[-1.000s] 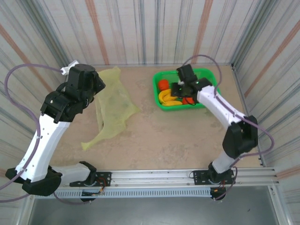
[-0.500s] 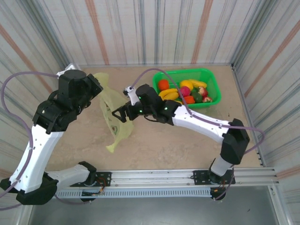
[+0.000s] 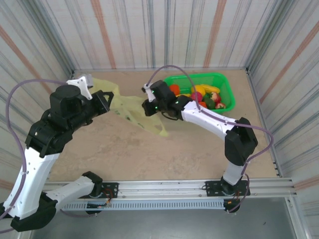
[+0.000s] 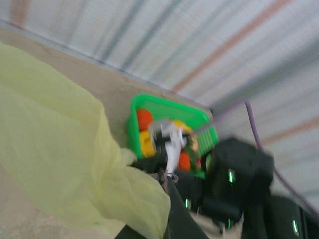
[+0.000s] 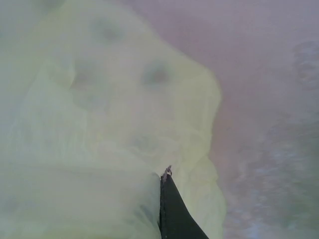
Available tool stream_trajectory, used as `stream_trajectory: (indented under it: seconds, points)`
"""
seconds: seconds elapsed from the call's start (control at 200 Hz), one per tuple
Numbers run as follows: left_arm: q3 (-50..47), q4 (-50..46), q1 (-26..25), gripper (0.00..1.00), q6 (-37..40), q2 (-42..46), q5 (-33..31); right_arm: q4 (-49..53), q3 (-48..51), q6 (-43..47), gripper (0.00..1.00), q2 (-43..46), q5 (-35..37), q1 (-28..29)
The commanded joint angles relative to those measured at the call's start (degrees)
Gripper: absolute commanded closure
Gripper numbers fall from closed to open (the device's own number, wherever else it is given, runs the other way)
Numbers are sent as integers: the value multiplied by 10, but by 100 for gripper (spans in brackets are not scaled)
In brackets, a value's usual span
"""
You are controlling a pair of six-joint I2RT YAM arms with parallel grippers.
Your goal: Place the fake fruits into the plastic bag and tie a complex knot
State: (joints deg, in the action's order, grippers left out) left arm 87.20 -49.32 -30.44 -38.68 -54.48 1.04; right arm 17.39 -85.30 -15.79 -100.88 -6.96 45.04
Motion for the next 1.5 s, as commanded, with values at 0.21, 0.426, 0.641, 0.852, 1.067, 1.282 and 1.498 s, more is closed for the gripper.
stream_trajectory:
  seconds: [0.21, 0.426, 0.641, 0.852, 1.067, 1.282, 1.498]
  points:
    - [-15, -120, 2, 100, 203, 14, 33, 73, -34, 20, 100, 46, -185, -49]
    - [-20, -125, 2, 83, 199, -3, -10, 96, -37, -40, 100, 56, -183, -61]
    - [-93, -69, 2, 18, 149, 27, -65, 61, -25, -136, 100, 68, -189, -57]
    - [-262, 81, 0, 1, 100, 138, -125, 20, -20, -205, 100, 76, -221, -64]
    - [-315, 154, -10, 9, 139, 146, -144, 2, -24, -233, 100, 74, -262, -73]
    - [-317, 162, -13, 70, 180, 128, -184, 8, -29, -227, 100, 75, -303, -85]
    - [-219, 117, -12, 100, 182, 98, -84, 58, -63, -192, 100, 51, -328, -112]
